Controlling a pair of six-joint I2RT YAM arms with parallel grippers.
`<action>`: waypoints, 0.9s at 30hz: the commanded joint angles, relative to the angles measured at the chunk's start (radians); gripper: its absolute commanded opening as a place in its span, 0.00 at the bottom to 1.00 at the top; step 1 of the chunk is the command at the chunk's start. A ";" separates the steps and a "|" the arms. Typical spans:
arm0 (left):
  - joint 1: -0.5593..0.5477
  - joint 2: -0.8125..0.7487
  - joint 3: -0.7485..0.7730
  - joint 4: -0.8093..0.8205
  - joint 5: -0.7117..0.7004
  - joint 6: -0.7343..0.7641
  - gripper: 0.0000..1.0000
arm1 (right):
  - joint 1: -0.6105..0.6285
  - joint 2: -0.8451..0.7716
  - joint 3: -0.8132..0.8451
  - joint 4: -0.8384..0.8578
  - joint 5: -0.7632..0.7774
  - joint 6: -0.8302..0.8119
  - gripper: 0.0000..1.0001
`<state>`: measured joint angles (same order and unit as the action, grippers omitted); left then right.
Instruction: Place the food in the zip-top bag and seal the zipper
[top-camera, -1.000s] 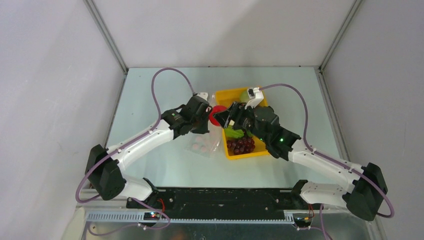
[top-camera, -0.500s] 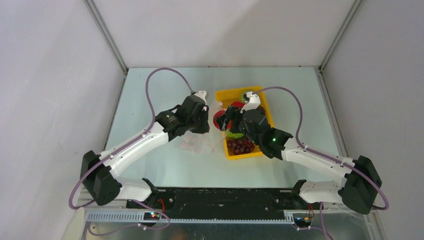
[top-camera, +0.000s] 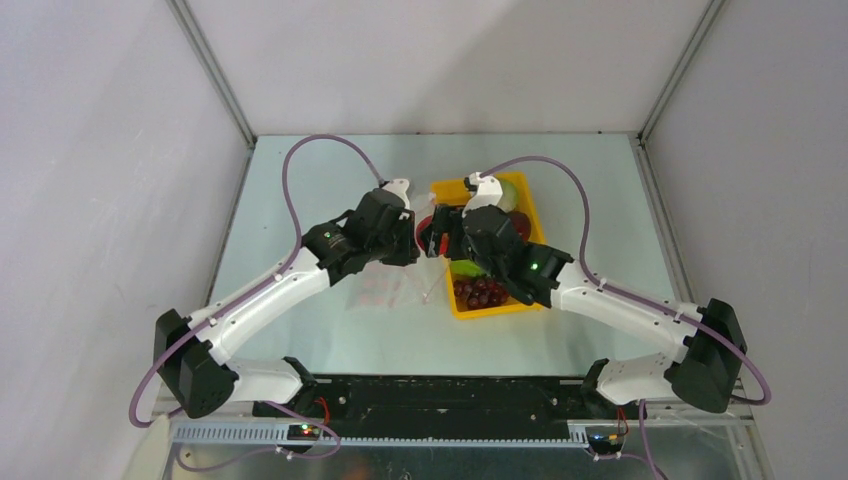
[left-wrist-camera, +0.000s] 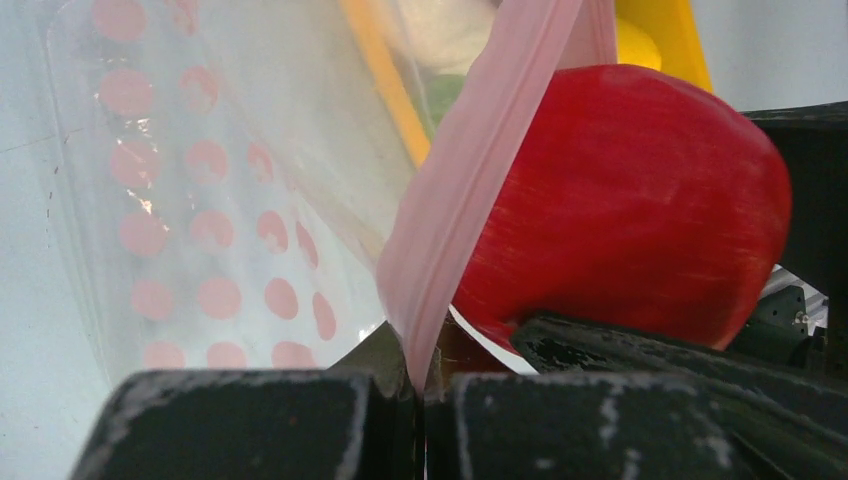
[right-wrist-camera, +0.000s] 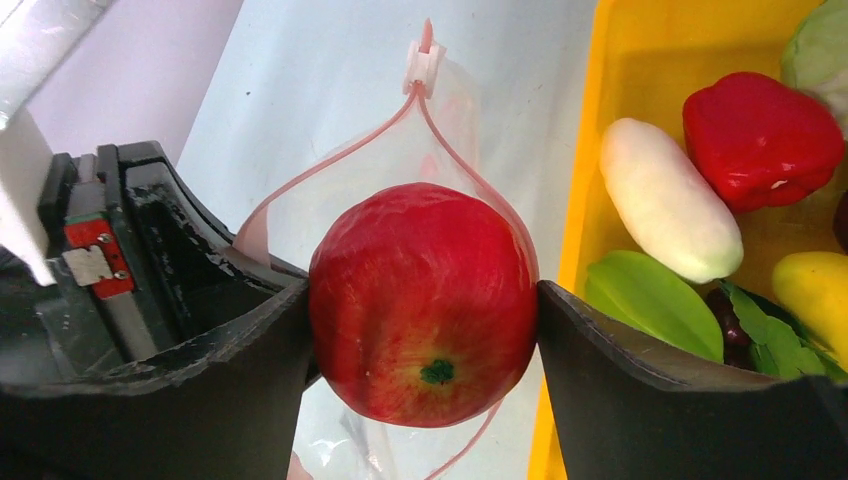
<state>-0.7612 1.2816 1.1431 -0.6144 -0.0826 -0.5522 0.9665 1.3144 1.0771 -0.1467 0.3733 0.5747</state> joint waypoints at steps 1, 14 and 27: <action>-0.003 -0.028 0.053 0.024 0.013 -0.015 0.00 | 0.011 0.010 0.076 -0.083 0.060 -0.008 0.80; -0.004 -0.054 0.054 0.033 0.001 -0.042 0.00 | 0.034 0.107 0.236 -0.282 0.170 0.008 0.92; -0.002 -0.033 0.059 0.021 -0.019 -0.048 0.00 | 0.042 0.052 0.248 -0.237 0.125 -0.024 0.93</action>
<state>-0.7612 1.2587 1.1538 -0.6079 -0.0765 -0.5861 1.0000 1.4174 1.2816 -0.4026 0.4889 0.5671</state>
